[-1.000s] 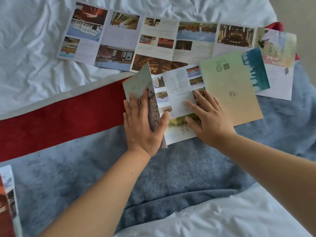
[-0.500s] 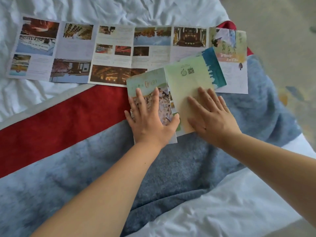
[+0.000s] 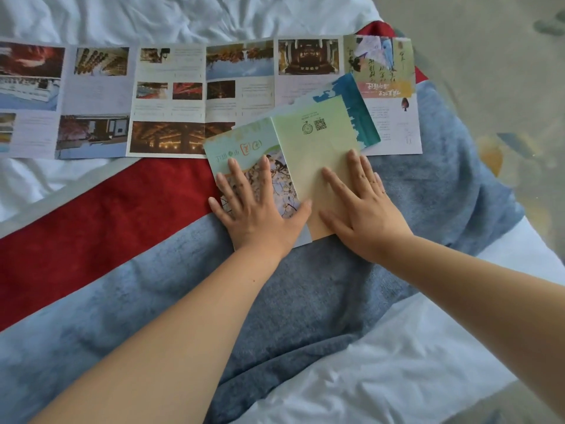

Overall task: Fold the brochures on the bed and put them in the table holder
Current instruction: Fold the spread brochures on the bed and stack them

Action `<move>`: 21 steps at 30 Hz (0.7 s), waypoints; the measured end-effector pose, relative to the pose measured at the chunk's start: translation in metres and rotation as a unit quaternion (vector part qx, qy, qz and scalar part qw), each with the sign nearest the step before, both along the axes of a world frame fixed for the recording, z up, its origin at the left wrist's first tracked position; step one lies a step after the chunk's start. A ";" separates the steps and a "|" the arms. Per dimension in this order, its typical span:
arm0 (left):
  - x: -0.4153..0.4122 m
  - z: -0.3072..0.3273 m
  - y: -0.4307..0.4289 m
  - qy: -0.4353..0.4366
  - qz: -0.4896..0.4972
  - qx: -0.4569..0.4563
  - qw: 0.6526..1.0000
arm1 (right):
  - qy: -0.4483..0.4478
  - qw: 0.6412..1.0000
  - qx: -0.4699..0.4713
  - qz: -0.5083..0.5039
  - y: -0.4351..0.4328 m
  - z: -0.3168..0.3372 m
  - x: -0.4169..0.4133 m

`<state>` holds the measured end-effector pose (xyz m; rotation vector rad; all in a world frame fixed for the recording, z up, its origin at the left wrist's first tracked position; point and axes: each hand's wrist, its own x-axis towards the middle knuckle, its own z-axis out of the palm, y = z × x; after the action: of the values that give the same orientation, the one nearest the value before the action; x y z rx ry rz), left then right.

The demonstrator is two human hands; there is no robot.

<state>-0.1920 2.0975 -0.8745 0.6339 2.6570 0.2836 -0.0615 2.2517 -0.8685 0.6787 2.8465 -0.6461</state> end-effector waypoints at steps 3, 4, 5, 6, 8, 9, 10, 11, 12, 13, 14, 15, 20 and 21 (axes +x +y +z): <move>0.000 0.002 -0.004 -0.003 -0.003 0.013 1.000 | -0.008 1.000 -0.011 -0.012 -0.008 0.000 0.000; 0.000 0.003 -0.004 -0.006 -0.002 0.020 1.000 | -0.010 1.000 -0.015 -0.018 -0.010 0.000 0.000; 0.000 0.005 -0.005 -0.011 0.001 0.030 0.999 | -0.011 0.999 -0.020 -0.023 -0.013 0.001 0.000; -0.001 0.006 -0.006 -0.017 0.005 0.042 0.999 | -0.012 0.999 -0.023 -0.027 -0.016 0.001 0.000; -0.003 0.010 -0.011 -0.028 0.012 0.072 0.997 | -0.016 0.999 -0.025 -0.029 -0.021 0.003 -0.001; -0.004 0.011 -0.014 -0.033 0.014 0.085 0.996 | -0.018 0.999 -0.027 -0.031 -0.024 0.004 -0.002; -0.005 0.013 -0.018 -0.040 0.016 0.099 0.994 | -0.020 0.999 -0.031 -0.034 -0.028 0.005 -0.004; -0.006 0.014 -0.022 -0.050 0.018 0.113 0.992 | -0.021 0.999 -0.036 -0.035 -0.031 0.006 -0.005; -0.006 0.016 -0.026 -0.062 0.020 0.130 0.989 | -0.021 0.998 -0.041 -0.031 -0.035 0.007 -0.005; -0.006 0.018 -0.030 -0.077 0.023 0.148 0.986 | -0.021 0.998 -0.046 -0.022 -0.039 0.008 -0.005; -0.005 0.021 -0.034 -0.091 0.025 0.167 0.981 | -0.018 0.998 -0.054 -0.010 -0.044 0.009 -0.005; -0.005 0.023 -0.037 -0.105 0.028 0.187 0.976 | -0.013 0.998 -0.062 0.003 -0.048 0.010 -0.005; -0.005 0.039 -0.056 -0.161 0.054 0.279 0.945 | 0.013 0.994 -0.092 0.055 -0.070 0.018 -0.012; -0.007 0.042 -0.060 -0.164 0.054 0.297 0.939 | 0.020 0.992 -0.104 0.062 -0.076 0.021 -0.015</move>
<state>-0.1987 2.0373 -0.8327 0.5486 2.2682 1.1445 -0.0768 2.1761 -0.8479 0.4568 2.7756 -0.9278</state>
